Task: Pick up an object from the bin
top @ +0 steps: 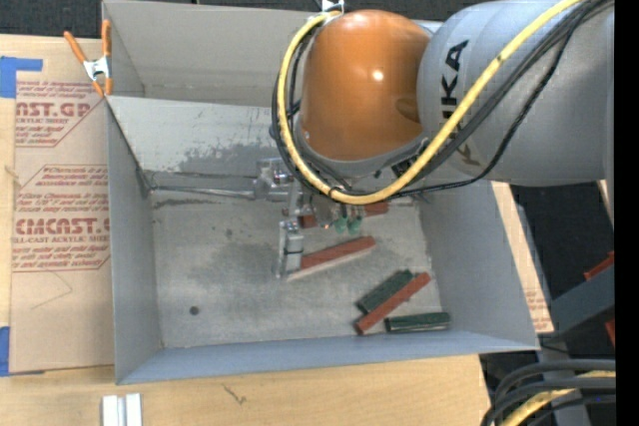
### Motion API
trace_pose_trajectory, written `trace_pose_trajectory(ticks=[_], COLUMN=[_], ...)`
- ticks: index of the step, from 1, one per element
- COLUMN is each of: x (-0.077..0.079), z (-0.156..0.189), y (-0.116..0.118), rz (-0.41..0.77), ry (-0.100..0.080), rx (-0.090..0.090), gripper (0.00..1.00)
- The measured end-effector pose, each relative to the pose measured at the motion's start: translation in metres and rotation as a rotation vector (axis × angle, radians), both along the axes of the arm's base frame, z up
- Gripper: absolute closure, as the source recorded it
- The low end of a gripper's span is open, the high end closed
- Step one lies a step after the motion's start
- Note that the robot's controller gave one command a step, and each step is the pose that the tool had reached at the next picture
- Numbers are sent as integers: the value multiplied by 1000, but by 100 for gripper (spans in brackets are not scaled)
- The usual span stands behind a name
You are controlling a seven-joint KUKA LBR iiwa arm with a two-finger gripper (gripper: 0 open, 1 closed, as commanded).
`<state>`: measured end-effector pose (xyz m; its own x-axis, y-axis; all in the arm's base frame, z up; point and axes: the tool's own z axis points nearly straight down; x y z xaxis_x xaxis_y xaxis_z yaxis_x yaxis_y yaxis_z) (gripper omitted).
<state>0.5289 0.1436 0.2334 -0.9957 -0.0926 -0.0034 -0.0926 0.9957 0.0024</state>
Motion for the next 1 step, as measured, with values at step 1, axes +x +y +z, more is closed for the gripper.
trace_pose_trajectory(ticks=[1], x=[8], z=[-51], y=[-42], rz=[42], ry=[-3], rx=[-2], gripper=[0])
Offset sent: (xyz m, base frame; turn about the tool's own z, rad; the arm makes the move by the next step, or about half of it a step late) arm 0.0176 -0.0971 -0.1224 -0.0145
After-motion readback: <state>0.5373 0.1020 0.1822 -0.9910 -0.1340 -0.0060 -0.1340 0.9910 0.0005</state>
